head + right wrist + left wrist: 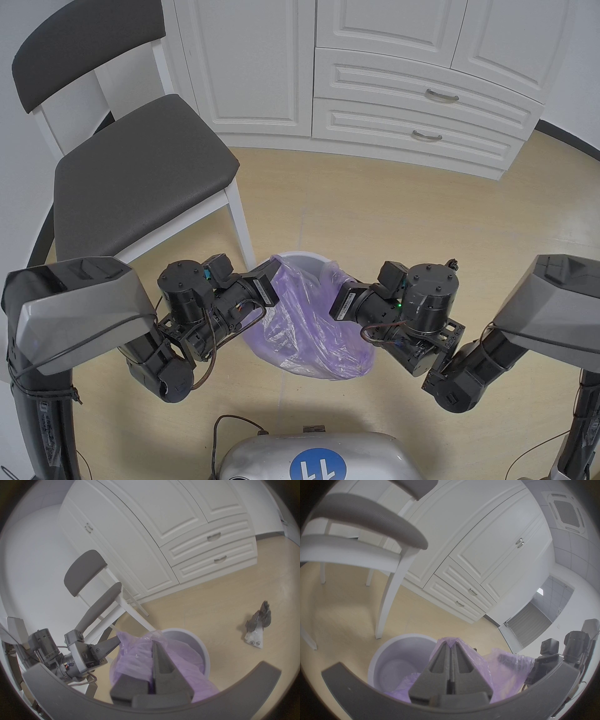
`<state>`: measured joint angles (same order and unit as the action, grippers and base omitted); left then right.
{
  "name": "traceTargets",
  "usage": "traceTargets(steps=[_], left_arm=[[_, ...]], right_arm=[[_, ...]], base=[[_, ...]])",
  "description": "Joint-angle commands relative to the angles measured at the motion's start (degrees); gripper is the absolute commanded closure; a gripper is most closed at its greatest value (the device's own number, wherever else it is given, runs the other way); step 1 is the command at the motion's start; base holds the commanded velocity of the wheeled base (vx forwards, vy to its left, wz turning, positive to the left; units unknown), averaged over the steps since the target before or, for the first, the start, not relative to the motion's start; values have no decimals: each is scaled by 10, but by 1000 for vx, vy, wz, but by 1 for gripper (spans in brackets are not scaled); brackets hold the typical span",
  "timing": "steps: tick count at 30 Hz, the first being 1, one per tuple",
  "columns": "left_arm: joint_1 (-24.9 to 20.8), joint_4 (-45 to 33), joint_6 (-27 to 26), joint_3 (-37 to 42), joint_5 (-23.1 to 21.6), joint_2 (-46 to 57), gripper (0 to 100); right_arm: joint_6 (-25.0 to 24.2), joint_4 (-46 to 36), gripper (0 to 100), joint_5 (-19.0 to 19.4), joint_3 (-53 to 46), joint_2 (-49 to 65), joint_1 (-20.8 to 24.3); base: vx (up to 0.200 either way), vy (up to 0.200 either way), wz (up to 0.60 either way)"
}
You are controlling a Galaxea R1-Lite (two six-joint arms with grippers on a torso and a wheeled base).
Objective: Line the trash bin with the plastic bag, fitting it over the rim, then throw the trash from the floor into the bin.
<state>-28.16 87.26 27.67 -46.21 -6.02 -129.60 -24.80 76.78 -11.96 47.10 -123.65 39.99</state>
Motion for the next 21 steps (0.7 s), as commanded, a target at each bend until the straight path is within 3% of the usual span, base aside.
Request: traceTargets(steps=[1,5,11,21], left_arm=[[6,5,30,-21,0,-41,100],[3,5,58,-44,10,-41,100],[7,3,72,-157,34,-71,100],[0,5,81,-193,35,-112,100]], right_arm=[[-10,13,100,4,15,-36,-14],[-3,16,100,4,1,20,-21],[-3,18,100,4,-25,90,-6],[-3,26,100,1,-46,85,34]], base=[[0,0,0],[0,0,0],[0,0,0],[0,0,0]])
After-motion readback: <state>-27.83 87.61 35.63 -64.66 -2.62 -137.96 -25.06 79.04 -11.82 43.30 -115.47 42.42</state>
